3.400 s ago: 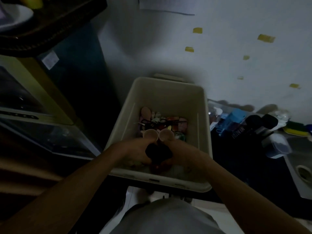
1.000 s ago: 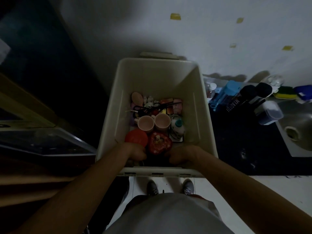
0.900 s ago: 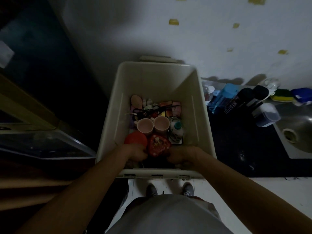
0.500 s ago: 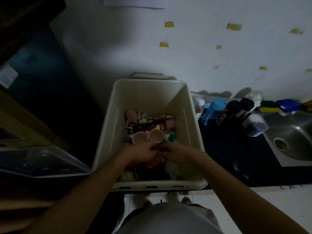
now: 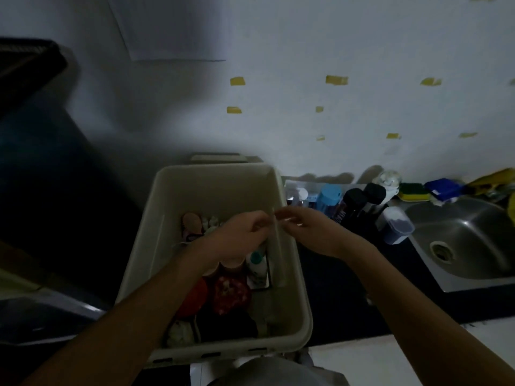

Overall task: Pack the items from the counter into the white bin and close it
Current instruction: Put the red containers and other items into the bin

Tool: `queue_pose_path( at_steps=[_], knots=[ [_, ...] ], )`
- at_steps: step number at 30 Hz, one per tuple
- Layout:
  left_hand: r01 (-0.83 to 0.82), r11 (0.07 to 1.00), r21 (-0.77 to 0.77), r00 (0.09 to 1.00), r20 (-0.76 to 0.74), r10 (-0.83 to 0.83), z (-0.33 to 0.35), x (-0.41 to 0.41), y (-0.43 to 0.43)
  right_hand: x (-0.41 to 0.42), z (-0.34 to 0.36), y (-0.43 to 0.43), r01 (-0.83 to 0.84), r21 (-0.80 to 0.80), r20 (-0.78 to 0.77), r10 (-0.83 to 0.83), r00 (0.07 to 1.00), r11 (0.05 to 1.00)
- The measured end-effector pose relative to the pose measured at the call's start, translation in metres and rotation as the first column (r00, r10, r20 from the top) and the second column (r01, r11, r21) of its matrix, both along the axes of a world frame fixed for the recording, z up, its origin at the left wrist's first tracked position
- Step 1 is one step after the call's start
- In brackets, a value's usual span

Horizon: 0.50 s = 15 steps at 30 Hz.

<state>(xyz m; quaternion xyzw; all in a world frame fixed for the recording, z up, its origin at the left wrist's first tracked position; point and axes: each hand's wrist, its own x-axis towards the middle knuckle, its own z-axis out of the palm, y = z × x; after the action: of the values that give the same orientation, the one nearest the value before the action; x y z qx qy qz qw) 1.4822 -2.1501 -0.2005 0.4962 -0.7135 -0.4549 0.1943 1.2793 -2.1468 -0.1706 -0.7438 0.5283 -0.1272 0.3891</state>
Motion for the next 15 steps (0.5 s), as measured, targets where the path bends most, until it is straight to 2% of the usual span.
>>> queue_pose_path(
  at_steps=[6,9,15],
  knots=[
    [0.008,0.998,-0.065,0.997,0.078,-0.003,0.013,-0.051,-0.029,-0.047,-0.013,-0.036,0.075,-0.05,-0.007,-0.075,0.997,0.996],
    [0.008,0.994,-0.107,0.998,0.056,-0.002,0.01,-0.081,-0.044,-0.07,-0.021,-0.059,0.102,-0.044,-0.009,-0.103,0.995,0.994],
    [-0.089,0.996,-0.01,0.996,0.019,0.089,-0.015,-0.124,-0.058,-0.096,-0.043,-0.115,0.052,-0.029,-0.131,-0.056,0.99,0.998]
  ],
)
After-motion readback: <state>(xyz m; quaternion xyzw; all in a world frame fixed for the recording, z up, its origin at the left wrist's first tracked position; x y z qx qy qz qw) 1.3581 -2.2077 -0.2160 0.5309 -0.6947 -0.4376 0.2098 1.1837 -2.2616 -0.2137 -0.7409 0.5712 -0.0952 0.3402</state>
